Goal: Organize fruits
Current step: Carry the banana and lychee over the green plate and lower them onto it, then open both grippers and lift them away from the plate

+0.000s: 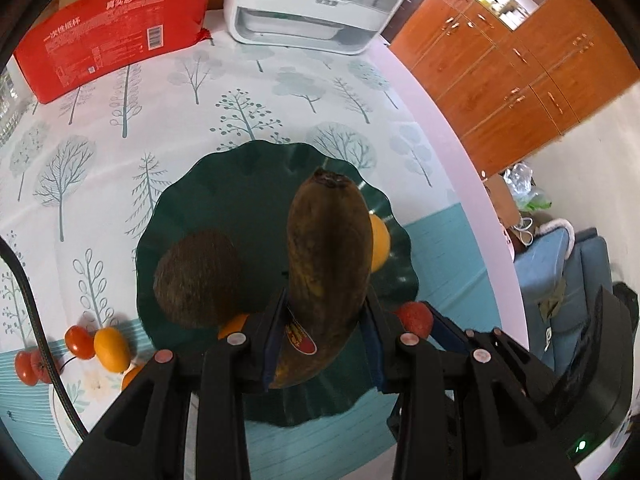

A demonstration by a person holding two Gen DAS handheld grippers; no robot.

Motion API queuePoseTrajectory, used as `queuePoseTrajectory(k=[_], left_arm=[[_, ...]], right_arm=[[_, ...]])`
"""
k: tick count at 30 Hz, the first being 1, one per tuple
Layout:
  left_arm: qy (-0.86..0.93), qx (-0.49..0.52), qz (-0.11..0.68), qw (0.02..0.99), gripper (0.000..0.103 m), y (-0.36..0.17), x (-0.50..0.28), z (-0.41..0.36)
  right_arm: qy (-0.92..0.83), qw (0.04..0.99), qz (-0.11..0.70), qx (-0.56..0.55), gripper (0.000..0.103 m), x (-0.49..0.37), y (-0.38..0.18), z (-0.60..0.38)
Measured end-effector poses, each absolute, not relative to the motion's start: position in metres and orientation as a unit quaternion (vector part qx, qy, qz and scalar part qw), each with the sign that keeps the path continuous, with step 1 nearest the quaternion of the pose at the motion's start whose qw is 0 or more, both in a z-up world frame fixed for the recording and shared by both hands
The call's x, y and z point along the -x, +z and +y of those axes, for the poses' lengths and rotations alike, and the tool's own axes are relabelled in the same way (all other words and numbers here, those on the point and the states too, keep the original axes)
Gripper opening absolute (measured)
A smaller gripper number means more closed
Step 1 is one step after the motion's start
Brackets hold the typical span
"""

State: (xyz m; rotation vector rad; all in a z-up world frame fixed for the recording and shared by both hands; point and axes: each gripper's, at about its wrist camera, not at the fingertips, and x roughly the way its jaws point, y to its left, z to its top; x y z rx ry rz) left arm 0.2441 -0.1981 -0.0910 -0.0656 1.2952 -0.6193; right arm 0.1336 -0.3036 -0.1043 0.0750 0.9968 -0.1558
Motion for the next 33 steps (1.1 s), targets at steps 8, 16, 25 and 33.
queuePoseTrajectory(k=[8, 16, 25, 33], left_arm=[[-0.265, 0.03, 0.605, 0.75, 0.034, -0.109, -0.254, -0.205], [-0.251, 0.033, 0.593, 0.765, 0.05, -0.107, -0.252, -0.194], [-0.236, 0.013, 0.582, 0.778, 0.061, -0.101, -0.238, -0.182], [-0.229, -0.012, 0.562, 0.795, 0.068, -0.091, -0.221, -0.175]], right_arm=[[-0.067, 0.861, 0.502, -0.044, 0.029, -0.139, -0.118, -0.301], [-0.066, 0.857, 0.508, -0.051, 0.039, -0.139, -0.122, -0.301], [-0.065, 0.859, 0.505, -0.055, 0.039, -0.137, -0.119, -0.298], [-0.069, 0.865, 0.492, -0.064, 0.039, -0.131, -0.108, -0.299]])
